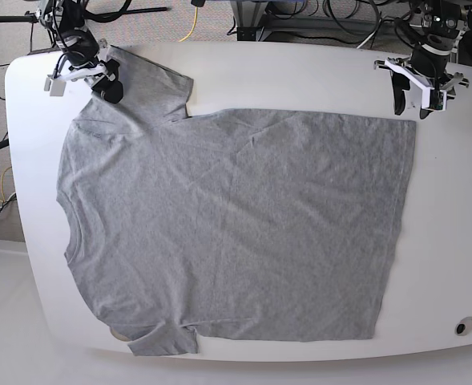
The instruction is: Fold the T-shirt properly
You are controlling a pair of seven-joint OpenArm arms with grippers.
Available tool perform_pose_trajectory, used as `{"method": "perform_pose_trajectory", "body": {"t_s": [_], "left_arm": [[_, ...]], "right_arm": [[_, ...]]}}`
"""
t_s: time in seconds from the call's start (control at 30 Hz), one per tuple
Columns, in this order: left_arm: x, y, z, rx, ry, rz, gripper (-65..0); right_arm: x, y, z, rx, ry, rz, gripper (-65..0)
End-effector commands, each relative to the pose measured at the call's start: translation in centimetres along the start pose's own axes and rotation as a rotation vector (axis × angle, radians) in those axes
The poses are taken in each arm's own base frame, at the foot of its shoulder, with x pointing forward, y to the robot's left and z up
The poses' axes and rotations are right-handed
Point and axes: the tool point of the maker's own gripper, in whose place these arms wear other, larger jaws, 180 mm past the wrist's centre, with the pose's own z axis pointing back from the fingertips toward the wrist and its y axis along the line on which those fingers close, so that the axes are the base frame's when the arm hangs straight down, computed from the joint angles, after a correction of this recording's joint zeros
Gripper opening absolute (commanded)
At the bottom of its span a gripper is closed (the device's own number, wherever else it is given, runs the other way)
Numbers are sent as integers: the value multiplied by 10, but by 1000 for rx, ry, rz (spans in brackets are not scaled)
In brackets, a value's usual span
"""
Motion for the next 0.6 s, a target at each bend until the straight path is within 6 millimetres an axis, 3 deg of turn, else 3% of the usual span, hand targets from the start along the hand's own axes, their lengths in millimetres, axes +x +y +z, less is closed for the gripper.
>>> {"method": "perform_pose_trajectory", "body": {"t_s": [0.0, 0.57], "left_arm": [[9, 3, 0, -2, -32, -10, -361], [9, 5, 1, 5, -31, -10, -361]], "right_arm": [[-4, 5, 2, 11, 3, 17, -352], [-11, -7, 4, -43, 33, 52, -354]]}}
